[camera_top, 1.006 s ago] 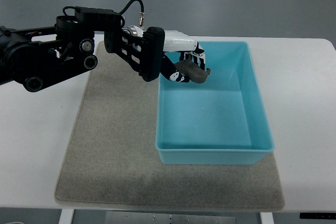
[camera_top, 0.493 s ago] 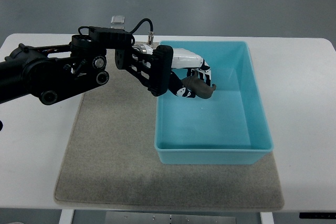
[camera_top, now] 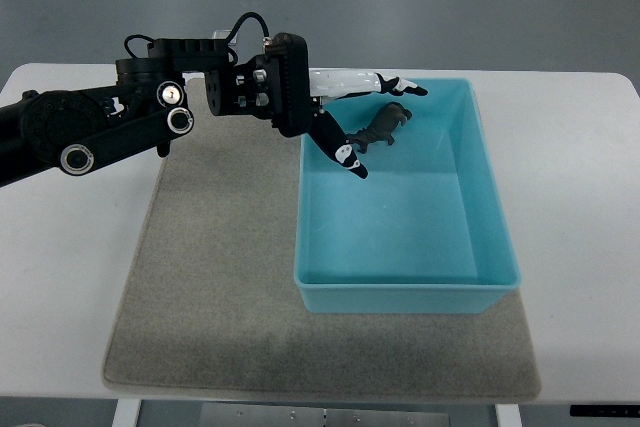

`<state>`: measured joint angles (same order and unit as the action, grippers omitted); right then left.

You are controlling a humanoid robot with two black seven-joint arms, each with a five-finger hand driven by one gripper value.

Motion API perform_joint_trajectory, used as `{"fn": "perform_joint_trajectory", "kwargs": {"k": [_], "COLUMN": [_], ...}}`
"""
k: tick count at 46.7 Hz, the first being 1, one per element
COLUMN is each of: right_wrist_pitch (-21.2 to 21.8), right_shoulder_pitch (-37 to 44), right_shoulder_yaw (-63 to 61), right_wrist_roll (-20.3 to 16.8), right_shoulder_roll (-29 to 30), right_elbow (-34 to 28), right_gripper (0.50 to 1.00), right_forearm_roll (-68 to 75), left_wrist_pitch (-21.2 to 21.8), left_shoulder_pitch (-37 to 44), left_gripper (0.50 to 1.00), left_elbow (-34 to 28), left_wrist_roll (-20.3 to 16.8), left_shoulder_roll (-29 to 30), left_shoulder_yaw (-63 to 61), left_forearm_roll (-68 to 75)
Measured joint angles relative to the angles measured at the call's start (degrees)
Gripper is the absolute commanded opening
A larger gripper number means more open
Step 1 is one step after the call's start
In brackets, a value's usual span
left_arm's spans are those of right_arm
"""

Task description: Place brown hippo in blue box with left hand

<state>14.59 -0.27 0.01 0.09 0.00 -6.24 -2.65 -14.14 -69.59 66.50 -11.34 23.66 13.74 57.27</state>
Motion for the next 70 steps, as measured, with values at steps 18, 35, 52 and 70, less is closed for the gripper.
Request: {"fn": "perform_joint_trajectory", "kwargs": {"k": [18,35,52,70], "right_wrist_pitch": [0.0,0.0,0.0,0.0], "right_shoulder_pitch": [0.0,0.0,0.0,0.0], "right_shoulder_yaw": [0.0,0.0,0.0,0.0], "right_wrist_roll": [0.0,0.0,0.0,0.0], "right_shoulder_roll": [0.0,0.0,0.0,0.0], "right_elbow": [0.0,0.0,0.0,0.0], "right_gripper": [0.936,0.936,0.936,0.936], "right_forearm_roll": [0.0,0.0,0.0,0.0], "left_wrist_pitch": [-0.7,-8.0,-19.7,-20.9], "left_shoulder_pitch": [0.1,4.6,12.7,14.0], "left_gripper": [1.000,1.000,1.000,1.000], "left_elbow": [-7.5,-12.2,-21.8,-27.9], "left_wrist_roll": [0.0,0.5,5.6,6.3], "left_shoulder_roll": [5.3,10.4,10.2,9.6], "left_shoulder_yaw": [0.4,3.6,12.1,15.0], "left_forearm_roll": [-30.8,-45.6,-58.6,-67.3]}}
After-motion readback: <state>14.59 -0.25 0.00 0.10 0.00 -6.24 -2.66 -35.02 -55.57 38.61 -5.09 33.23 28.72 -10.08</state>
